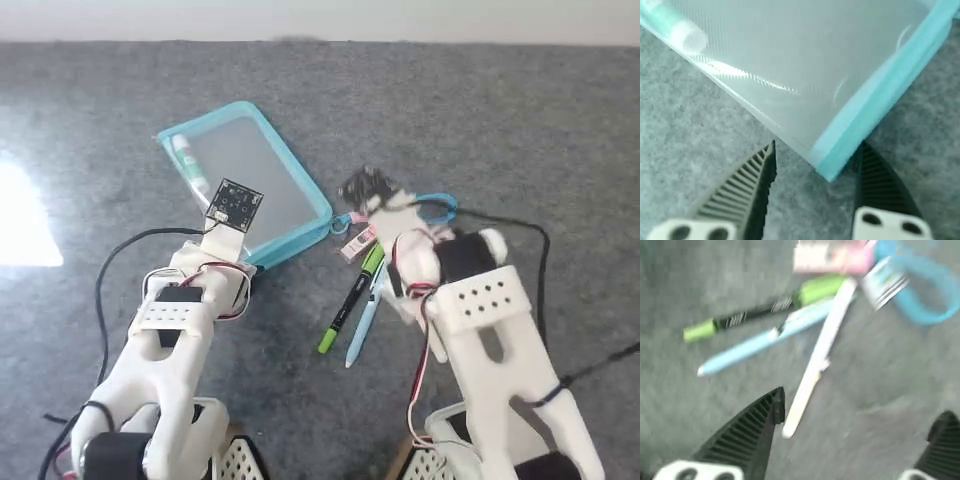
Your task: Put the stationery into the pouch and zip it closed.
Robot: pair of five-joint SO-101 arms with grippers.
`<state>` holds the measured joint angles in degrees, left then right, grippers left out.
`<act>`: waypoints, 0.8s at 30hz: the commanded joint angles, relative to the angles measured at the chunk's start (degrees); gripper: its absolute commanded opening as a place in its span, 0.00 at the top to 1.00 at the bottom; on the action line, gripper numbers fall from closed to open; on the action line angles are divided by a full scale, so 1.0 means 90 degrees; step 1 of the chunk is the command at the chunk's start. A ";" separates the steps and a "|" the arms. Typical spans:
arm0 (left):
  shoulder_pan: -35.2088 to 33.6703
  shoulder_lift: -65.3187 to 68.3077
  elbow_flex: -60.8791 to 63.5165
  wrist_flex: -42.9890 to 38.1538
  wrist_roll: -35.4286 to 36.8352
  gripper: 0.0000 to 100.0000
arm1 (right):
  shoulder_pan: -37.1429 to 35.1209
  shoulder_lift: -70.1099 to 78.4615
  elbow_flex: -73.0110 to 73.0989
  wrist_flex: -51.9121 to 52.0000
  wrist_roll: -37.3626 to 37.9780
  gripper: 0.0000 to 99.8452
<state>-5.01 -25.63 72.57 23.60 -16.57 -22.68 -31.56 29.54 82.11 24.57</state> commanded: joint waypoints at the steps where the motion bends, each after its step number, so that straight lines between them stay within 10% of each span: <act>1: 0.0029 -0.0029 -0.0239 0.0020 0.0078 0.76 | 0.0024 0.0845 -0.1397 -0.0132 0.0410 0.56; 14: 0.0029 -0.0029 -0.0220 0.0029 0.0039 0.76 | -0.0181 0.5514 -0.4874 -0.0249 0.2999 0.56; 24: 0.0029 -0.0029 -0.0220 0.0029 0.0039 0.76 | -0.0200 0.7057 -0.5519 -0.1109 0.3048 0.56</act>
<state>-5.01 -25.63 72.57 23.60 -16.57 -24.00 31.56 -16.44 74.55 51.38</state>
